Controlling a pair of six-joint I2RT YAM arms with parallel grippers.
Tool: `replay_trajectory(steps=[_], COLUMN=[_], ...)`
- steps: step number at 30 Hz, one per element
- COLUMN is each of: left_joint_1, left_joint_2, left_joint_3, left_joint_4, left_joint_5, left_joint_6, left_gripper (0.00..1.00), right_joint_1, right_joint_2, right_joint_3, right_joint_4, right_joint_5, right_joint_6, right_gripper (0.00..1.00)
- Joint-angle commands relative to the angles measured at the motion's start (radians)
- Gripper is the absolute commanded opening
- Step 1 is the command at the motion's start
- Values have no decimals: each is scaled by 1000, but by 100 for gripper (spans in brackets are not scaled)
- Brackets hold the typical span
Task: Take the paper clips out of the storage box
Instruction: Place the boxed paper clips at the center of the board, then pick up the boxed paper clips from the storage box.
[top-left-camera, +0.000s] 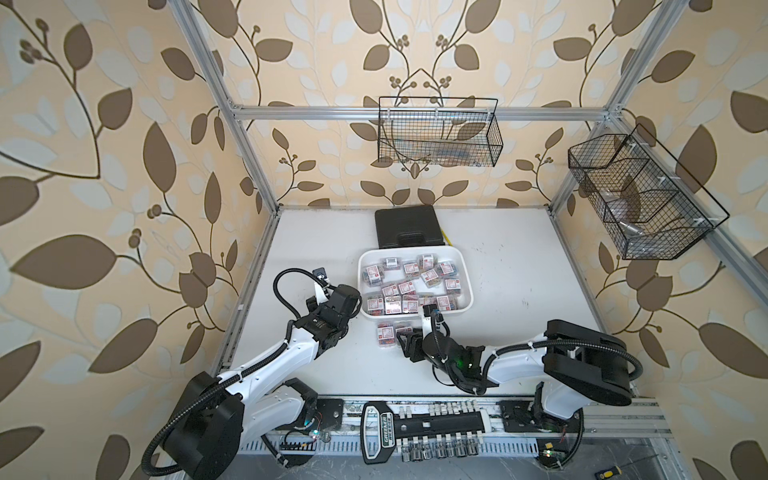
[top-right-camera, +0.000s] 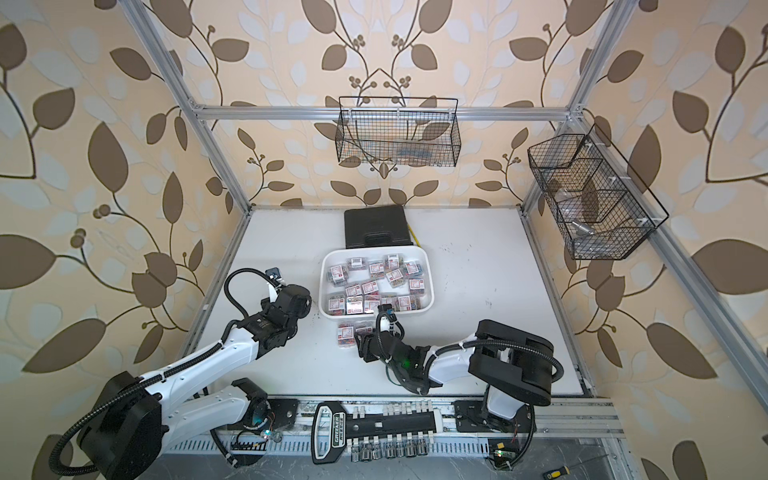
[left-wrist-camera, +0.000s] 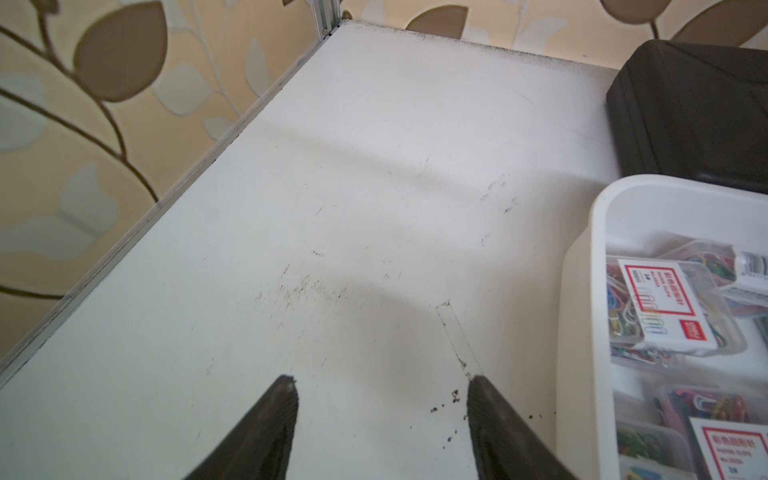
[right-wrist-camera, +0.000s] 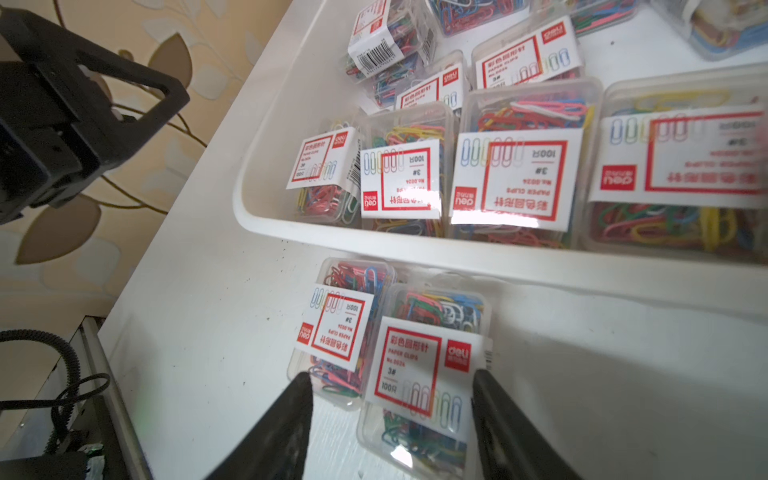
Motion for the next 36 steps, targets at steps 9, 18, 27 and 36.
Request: replay_trajectory(steps=[9,18,27,36], left_joint_1=[7,8,7,8], left_joint_2=[-5,6,5,12], left_joint_3=[25,30,28,37], left_joint_4=[7,7,3,-24], left_joint_5=[-14,-8,-15,-56], left_joint_6=[-5,-1,-6,-41], left_gripper=[67,67,66,65], right_joint_1=[-3,-222,-314,-337], right_joint_2=[-383,-551,-291,-169], right_joint_3=[-83,-26,307,380], right_joint_4=[-157,-191,-455,-508], right_joint_5=[247,258,190,134], right_joint_6=[-71,-174,-252,-272], right_gripper=[71,82,82,82])
